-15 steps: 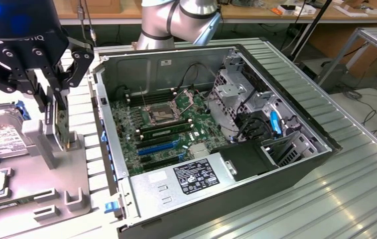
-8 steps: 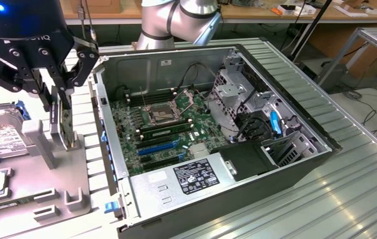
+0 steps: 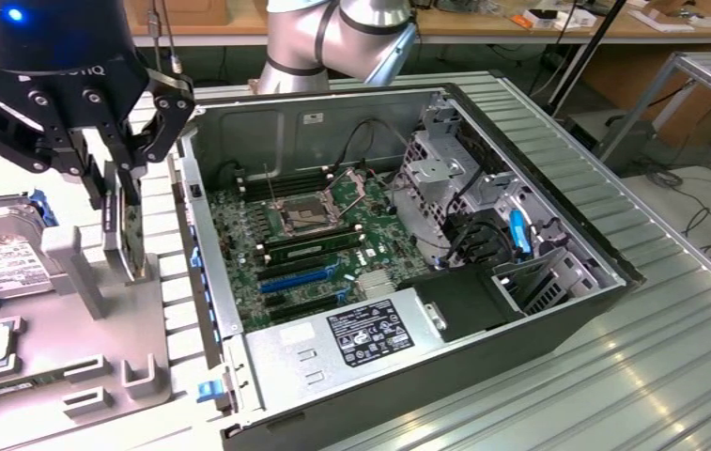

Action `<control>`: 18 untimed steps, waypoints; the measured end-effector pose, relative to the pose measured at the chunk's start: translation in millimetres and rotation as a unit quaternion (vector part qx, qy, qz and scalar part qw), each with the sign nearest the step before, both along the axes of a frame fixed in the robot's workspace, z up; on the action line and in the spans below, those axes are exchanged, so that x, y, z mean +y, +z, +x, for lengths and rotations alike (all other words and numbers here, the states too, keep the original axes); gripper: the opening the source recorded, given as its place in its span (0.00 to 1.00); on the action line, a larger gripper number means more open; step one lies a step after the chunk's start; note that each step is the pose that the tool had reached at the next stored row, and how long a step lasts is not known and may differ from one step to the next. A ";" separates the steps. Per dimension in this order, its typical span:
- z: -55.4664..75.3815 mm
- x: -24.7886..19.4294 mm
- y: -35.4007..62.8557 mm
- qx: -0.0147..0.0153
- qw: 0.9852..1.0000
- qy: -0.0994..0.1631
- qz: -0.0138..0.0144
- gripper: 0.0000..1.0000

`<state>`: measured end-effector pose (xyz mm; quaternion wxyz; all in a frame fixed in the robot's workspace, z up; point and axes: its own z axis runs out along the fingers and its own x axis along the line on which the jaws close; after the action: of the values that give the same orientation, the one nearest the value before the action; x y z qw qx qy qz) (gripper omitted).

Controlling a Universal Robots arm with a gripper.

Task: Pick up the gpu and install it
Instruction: 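Pick up the gpu and move the gpu toward the slot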

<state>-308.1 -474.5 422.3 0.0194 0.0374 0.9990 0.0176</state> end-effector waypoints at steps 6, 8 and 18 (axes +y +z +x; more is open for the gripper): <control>3.9 0.0 0.0 0.000 1.000 0.000 0.000 0.27; 6.4 0.0 0.0 0.000 1.000 0.000 0.000 0.27; 16.7 0.2 0.0 0.000 1.000 0.000 0.000 0.27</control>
<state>-291.4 -474.3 422.3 0.0194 0.0374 0.9990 0.0176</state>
